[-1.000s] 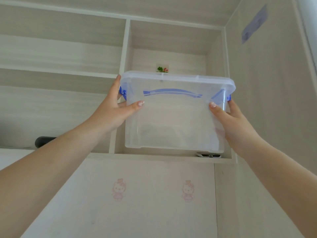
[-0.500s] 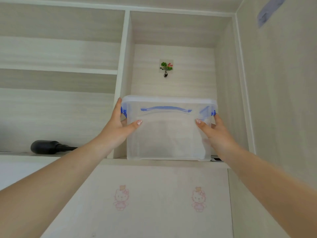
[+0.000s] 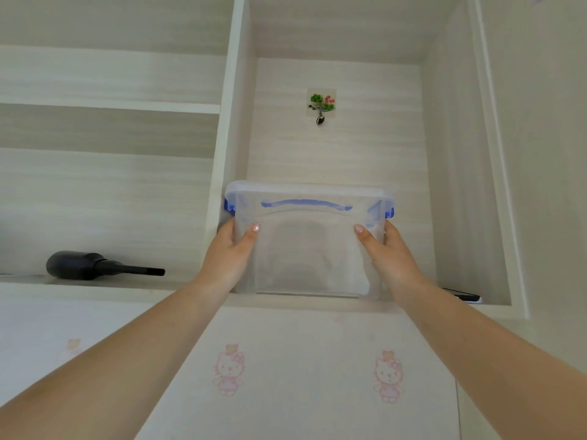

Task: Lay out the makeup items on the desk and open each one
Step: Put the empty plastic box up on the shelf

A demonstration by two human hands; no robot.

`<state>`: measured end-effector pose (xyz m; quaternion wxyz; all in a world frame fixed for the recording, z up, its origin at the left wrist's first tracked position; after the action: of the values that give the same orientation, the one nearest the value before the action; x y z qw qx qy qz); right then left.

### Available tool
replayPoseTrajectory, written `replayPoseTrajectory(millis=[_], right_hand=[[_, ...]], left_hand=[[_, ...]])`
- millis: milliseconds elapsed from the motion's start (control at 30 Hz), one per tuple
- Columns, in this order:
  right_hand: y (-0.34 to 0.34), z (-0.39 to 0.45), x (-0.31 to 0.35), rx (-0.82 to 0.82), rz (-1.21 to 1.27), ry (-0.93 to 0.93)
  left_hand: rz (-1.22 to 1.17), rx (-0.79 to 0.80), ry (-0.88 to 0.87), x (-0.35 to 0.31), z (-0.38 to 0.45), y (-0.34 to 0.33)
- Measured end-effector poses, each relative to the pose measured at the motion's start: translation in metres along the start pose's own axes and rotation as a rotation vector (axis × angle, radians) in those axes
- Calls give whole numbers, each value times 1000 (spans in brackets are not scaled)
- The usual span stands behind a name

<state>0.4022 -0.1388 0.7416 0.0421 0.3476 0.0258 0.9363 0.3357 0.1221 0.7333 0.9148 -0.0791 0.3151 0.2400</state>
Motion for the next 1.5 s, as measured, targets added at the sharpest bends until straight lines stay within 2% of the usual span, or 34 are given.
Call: replayPoseTrajectory(millis=[400,533,667,800,933,1000,1100,1200,1333,1500], right_hand=[[-8,8,-19,-48,43,-1],[-4,2,-20,-129,51,-64],[-5,-17,-11,-198,30,-7],[-7,-44,2,-183,5,91],[-12,-81,17,-85,7,152],[-19,-103,21,-22,15,158],[-38,-142,18,80,12,159],[-64,-191,0,203,41,80],[-104,-255,-23,380,72,-26],[-148,-316,-45,516,96,-154]], left_hand=[[52,-29,41,17,6,-8],[34,1,48,16,0,-7],[18,-8,38,11,-11,-3],[-44,22,50,9,-34,-2],[-58,56,17,-1,-74,5],[-40,59,54,-4,-97,16],[-39,149,119,1,-142,33],[8,221,198,16,-196,59],[114,233,322,40,-261,104],[173,179,446,65,-314,163]])
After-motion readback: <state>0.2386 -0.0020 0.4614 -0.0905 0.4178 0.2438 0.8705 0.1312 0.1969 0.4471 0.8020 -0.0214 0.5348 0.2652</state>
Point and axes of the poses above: each hand's wrist, its own z-axis towards the middle knuckle, its own y-axis out of the back of the hand, x = y × z, the point moved 5 cm from there along z, towards the middle knuckle, and after that the axes turned 3 degrees about x, right-handed, at the moved point
